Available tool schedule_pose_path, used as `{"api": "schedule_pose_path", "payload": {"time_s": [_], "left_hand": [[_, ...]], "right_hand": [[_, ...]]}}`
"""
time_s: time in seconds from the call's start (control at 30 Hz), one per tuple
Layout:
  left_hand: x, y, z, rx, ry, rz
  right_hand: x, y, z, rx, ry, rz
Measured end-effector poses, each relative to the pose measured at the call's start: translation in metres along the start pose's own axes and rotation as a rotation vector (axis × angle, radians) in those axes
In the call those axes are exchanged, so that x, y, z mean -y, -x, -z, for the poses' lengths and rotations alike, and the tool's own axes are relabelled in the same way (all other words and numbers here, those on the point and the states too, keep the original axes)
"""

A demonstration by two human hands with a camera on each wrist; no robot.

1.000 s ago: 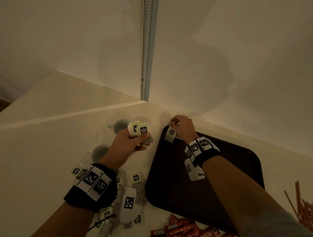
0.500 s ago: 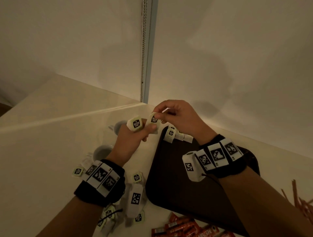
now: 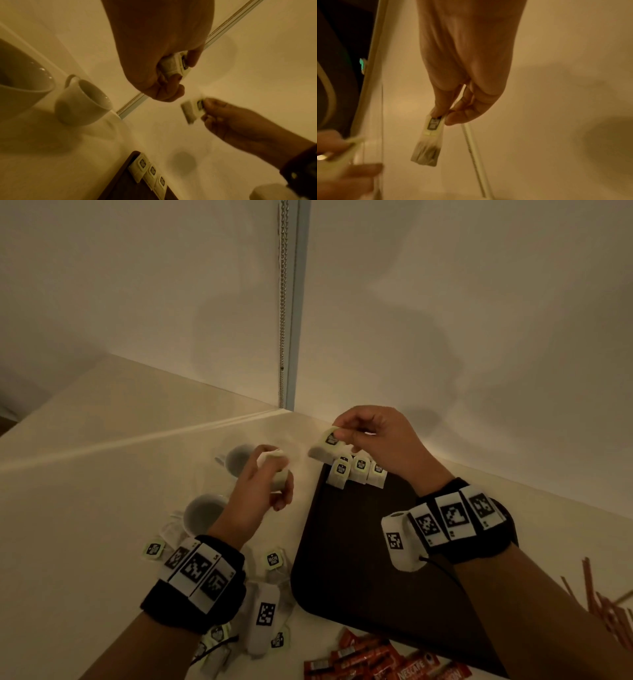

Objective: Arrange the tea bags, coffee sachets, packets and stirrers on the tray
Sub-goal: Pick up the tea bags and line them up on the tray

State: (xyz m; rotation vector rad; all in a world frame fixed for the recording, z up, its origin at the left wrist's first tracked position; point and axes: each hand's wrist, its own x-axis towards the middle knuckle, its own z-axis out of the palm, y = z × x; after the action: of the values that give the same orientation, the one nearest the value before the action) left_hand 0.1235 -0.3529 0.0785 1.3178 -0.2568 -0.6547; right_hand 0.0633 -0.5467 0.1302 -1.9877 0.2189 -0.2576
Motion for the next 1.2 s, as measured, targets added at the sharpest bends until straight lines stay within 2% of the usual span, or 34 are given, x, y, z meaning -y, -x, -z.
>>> {"api": "schedule_pose_path", "payload": {"time_s": [0.07,0.13,0.2,0.27,0.37,0.57,0.9,0.97,1.0,1.03,1.1,1.17,1.2], "left_hand": [[0.007,-0.001,0.005,-0.015,0.060,0.120],[0.012,-0.001,0.008,-0.017,0.047,0.174],[0.013,0.000,0.009,-0.015,0.029,0.175],[0.013,0.001,0.009,-0.024,0.032,0.170],[0.012,0.003,0.007,-0.023,0.030,0.168],[0.019,0.002,0.009,-0.038,-0.064,0.161],[0.022,-0.005,0.012,-0.024,0.057,0.214],[0.021,-0.006,0.010,-0.031,0.090,0.219],[0.020,-0.007,0.009,-0.035,0.099,0.222],[0.019,-0.008,0.007,-0.034,0.099,0.221],[0.017,-0.010,0.003,-0.009,0.056,0.199],[0.016,-0.012,0.000,0.033,-0.039,0.141],[0.015,-0.012,-0.002,0.047,-0.084,0.108]], "right_hand": [[-0.028,0.002,0.008,-0.012,0.120,-0.106],[-0.058,0.005,0.013,0.032,0.298,-0.229],[-0.085,0.009,0.013,0.090,0.400,-0.352],[-0.106,0.011,0.011,0.126,0.380,-0.448],[-0.128,0.008,0.007,0.105,0.396,-0.483],[-0.150,-0.010,0.004,-0.036,0.525,-0.444],[-0.163,-0.024,0.000,-0.071,0.585,-0.463],[-0.150,-0.025,-0.003,-0.103,0.591,-0.388],[-0.137,-0.026,-0.006,-0.103,0.520,-0.326],[-0.118,-0.025,-0.010,-0.066,0.400,-0.272],[-0.076,-0.022,-0.022,0.109,0.179,-0.185],[-0.043,-0.019,-0.033,0.226,0.113,-0.074],[-0.034,-0.018,-0.036,0.225,0.104,-0.012]]}}
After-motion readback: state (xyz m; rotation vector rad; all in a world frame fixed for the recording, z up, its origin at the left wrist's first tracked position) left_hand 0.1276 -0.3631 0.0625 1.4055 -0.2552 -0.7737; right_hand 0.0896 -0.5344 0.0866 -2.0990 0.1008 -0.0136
